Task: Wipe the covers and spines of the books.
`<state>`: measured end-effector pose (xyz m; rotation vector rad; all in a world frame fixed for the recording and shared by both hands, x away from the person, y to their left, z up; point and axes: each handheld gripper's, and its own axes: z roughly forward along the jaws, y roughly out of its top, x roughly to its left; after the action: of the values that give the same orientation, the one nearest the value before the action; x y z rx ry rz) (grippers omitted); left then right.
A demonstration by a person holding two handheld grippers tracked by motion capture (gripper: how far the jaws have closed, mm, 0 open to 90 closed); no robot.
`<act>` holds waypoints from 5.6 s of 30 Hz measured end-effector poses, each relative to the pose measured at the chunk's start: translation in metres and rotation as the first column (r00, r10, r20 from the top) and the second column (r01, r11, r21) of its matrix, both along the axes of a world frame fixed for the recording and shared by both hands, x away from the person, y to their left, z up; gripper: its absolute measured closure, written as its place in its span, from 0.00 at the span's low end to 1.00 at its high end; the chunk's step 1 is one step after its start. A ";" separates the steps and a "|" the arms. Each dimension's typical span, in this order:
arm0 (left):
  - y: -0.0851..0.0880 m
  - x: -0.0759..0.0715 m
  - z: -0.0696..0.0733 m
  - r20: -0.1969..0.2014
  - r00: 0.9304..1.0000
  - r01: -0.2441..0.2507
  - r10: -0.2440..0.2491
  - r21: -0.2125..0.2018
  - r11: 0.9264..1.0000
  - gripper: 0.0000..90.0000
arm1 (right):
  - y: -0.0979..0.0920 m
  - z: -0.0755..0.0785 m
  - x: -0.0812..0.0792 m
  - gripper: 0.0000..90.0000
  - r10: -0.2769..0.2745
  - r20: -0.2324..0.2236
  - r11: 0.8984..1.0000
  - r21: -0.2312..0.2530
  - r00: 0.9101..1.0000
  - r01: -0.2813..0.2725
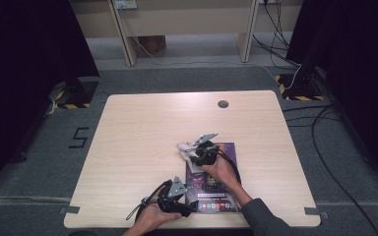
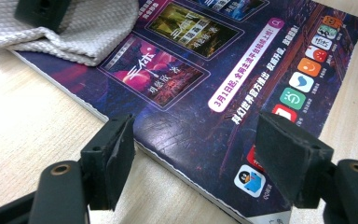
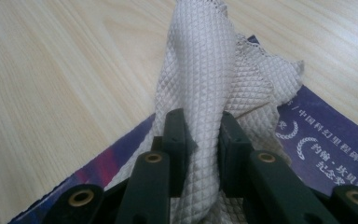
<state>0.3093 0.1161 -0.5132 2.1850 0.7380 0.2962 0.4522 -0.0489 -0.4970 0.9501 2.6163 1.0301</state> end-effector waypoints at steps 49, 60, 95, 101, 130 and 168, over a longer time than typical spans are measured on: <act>0.001 -0.013 0.004 -0.016 0.999 -0.029 0.030 0.029 0.999 0.30 | -0.048 0.003 -0.018 0.84 -0.055 -0.001 0.998 -0.031 0.998 0.055; 0.000 -0.020 0.005 -0.015 1.000 0.000 0.000 0.028 1.000 0.37 | -0.006 0.001 -0.041 0.84 0.079 -0.010 0.997 -0.016 0.997 -0.079; -0.004 -0.020 0.005 0.004 1.000 0.002 -0.002 0.036 0.999 0.39 | -0.122 0.005 -0.025 0.84 -0.207 0.010 0.977 -0.054 0.978 0.208; -0.006 -0.017 0.005 0.014 1.000 -0.004 0.004 0.040 0.999 0.40 | -0.123 0.005 -0.022 0.85 -0.226 0.008 0.973 -0.051 0.974 0.226; -0.006 -0.019 0.003 0.042 0.999 -0.027 0.026 0.025 0.999 0.42 | -0.118 0.004 -0.025 0.85 -0.237 0.031 0.970 -0.054 0.971 0.239; -0.005 -0.020 0.002 0.033 0.999 -0.028 0.028 0.016 0.999 0.43 | -0.014 0.000 -0.037 0.84 0.006 0.023 1.000 -0.025 1.000 -0.005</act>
<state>0.2897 0.1115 -0.5109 2.1817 0.7506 0.3532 0.4149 -0.0628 -0.4970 0.9203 2.6081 1.0013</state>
